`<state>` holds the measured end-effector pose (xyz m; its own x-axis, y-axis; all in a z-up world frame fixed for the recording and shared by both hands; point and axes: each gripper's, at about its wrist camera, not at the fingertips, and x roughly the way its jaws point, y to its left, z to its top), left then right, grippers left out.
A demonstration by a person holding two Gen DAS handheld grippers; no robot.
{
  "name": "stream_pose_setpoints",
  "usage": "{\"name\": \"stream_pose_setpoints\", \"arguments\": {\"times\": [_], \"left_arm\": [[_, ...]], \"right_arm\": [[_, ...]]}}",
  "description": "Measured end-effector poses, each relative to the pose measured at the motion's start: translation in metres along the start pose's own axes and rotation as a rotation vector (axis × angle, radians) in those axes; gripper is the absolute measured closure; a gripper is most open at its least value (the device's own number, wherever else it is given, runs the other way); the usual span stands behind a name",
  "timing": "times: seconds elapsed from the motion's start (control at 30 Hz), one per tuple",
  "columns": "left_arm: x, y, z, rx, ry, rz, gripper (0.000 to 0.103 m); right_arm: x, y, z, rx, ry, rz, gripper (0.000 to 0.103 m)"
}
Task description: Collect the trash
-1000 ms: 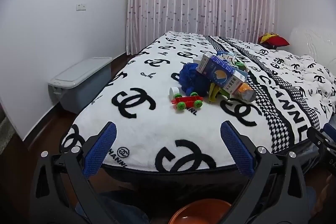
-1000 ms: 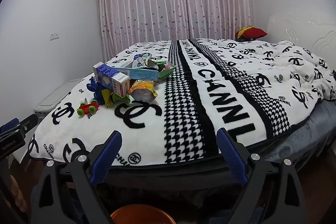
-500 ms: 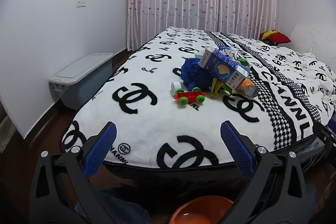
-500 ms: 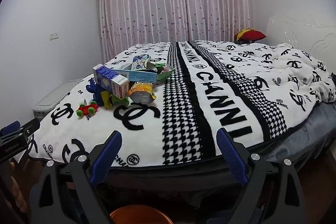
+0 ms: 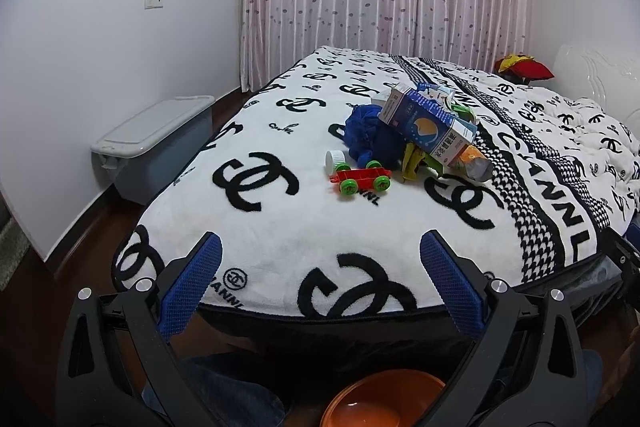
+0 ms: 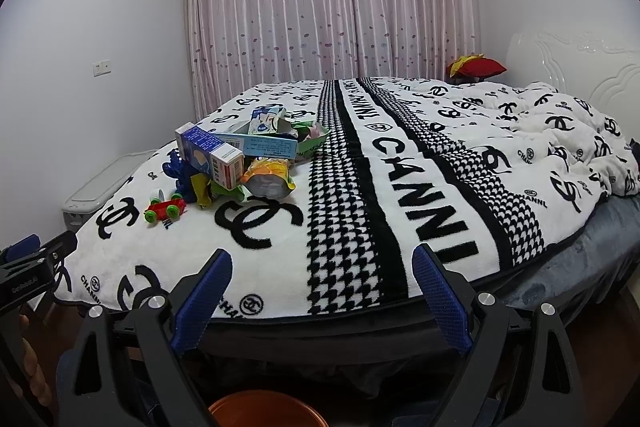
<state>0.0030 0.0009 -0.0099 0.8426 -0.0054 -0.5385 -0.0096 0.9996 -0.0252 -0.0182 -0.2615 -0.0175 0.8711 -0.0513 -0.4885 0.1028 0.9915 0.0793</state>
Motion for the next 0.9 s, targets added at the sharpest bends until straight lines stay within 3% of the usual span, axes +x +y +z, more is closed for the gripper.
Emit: {"name": "stream_pose_setpoints", "arguments": {"times": [0.9], "left_arm": [[0.0101,0.0021,-0.0041,-0.015,0.044,-0.025,0.006]], "right_arm": [[0.0043,0.0000,-0.0069,0.014,0.024,0.023,0.012]]}}
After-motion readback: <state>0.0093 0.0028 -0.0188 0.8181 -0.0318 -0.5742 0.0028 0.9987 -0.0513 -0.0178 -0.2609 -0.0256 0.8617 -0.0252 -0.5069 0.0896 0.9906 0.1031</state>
